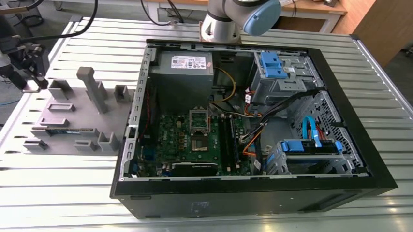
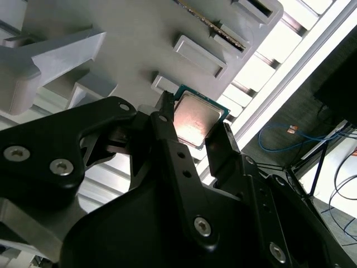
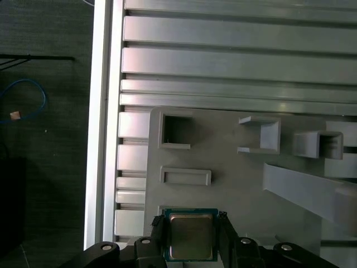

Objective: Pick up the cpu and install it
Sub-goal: 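Pick up the cpu and move it towards the insertion slot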

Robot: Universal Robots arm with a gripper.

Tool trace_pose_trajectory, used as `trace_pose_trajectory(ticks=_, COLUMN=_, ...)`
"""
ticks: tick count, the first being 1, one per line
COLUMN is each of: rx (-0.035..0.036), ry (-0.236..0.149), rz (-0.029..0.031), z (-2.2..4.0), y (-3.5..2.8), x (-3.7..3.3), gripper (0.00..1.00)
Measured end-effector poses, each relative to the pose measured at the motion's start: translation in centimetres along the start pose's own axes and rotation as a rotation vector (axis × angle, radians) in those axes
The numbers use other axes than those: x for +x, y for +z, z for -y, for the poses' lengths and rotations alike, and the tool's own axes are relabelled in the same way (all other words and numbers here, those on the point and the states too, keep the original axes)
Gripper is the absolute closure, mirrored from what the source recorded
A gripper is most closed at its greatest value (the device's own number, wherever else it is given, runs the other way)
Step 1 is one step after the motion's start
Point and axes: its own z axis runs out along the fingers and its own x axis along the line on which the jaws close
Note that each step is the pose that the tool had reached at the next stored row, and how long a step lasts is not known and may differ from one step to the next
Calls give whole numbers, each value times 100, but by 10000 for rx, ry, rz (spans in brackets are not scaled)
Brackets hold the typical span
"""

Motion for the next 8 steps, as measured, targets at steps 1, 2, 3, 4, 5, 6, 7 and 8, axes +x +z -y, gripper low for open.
trace_pose_trajectory(ticks=1, rx=0, ry=0, rz=-1, z=0, y=-3, x=0, gripper=53)
trace_pose_trajectory(ticks=2, rx=1, ry=0, rz=-1, z=0, y=-6, x=0, gripper=53)
trace_pose_trajectory(ticks=3, rx=1, ry=0, rz=-1, z=0, y=-9, x=0, gripper=53)
trace_pose_trajectory(ticks=4, rx=1, ry=0, rz=-2, z=0, y=-13, x=0, gripper=53)
trace_pose_trajectory(ticks=5, rx=1, ry=0, rz=-2, z=0, y=-17, x=0, gripper=53)
trace_pose_trajectory(ticks=6, rx=0, ry=0, rz=-1, z=-1, y=-20, x=0, gripper=53)
trace_pose_trajectory(ticks=7, rx=1, ry=0, rz=-1, z=-1, y=-23, x=0, gripper=53)
trace_pose_trajectory(ticks=8, rx=0, ry=0, rz=0, z=0, y=-26, x=-1, gripper=53)
